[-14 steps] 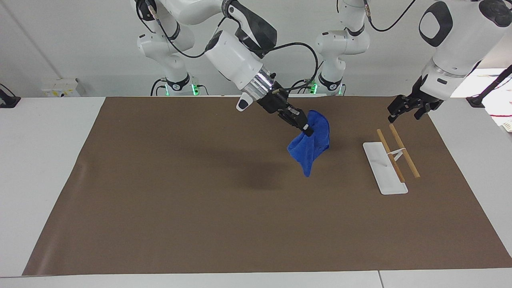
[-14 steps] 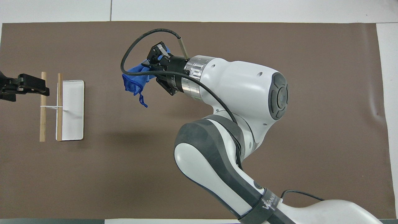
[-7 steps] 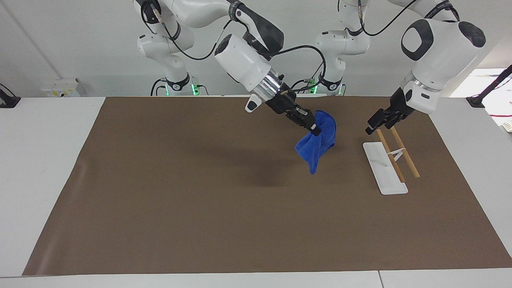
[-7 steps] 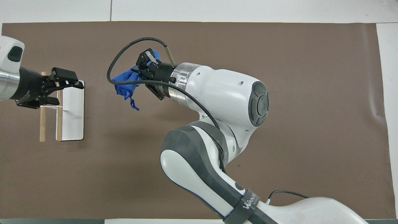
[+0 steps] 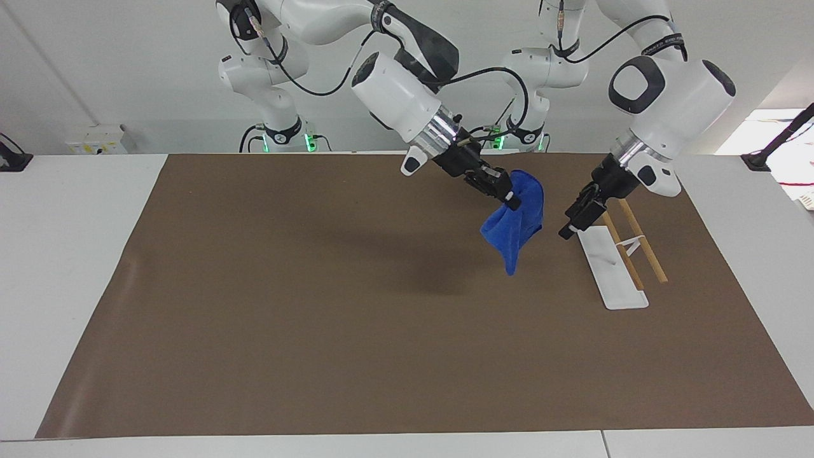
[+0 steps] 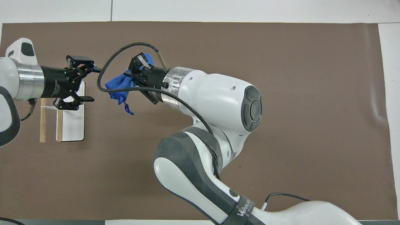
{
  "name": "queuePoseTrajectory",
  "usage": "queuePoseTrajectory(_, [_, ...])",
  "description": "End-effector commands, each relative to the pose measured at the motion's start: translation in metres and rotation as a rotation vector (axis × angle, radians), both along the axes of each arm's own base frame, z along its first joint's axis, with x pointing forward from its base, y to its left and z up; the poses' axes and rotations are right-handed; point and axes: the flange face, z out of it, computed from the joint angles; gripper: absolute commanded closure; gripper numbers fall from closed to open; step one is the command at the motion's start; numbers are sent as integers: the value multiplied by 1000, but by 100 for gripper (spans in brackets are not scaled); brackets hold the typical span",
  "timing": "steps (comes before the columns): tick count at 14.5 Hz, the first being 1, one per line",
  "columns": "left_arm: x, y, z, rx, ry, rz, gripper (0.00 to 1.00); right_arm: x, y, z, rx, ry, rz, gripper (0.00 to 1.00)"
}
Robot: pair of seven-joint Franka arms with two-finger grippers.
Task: Right arm passes towel to left arm to hang
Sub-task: 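Hold the towel with the right gripper while the left gripper grasps it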
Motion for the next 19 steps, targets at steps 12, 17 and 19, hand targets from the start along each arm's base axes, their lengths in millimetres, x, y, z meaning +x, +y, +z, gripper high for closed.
queuePoseTrajectory(12, [-21, -41, -18, -142, 186, 350, 100, 4, 5, 5, 23, -7, -9, 100])
queuePoseTrajectory(17, [-16, -33, -5, -150, 155, 355, 100, 9, -1, 5, 21, -10, -17, 100])
queuePoseTrajectory(19, [-15, -29, -1, -148, 145, 354, 100, 10, -2, 5, 21, -10, -21, 100])
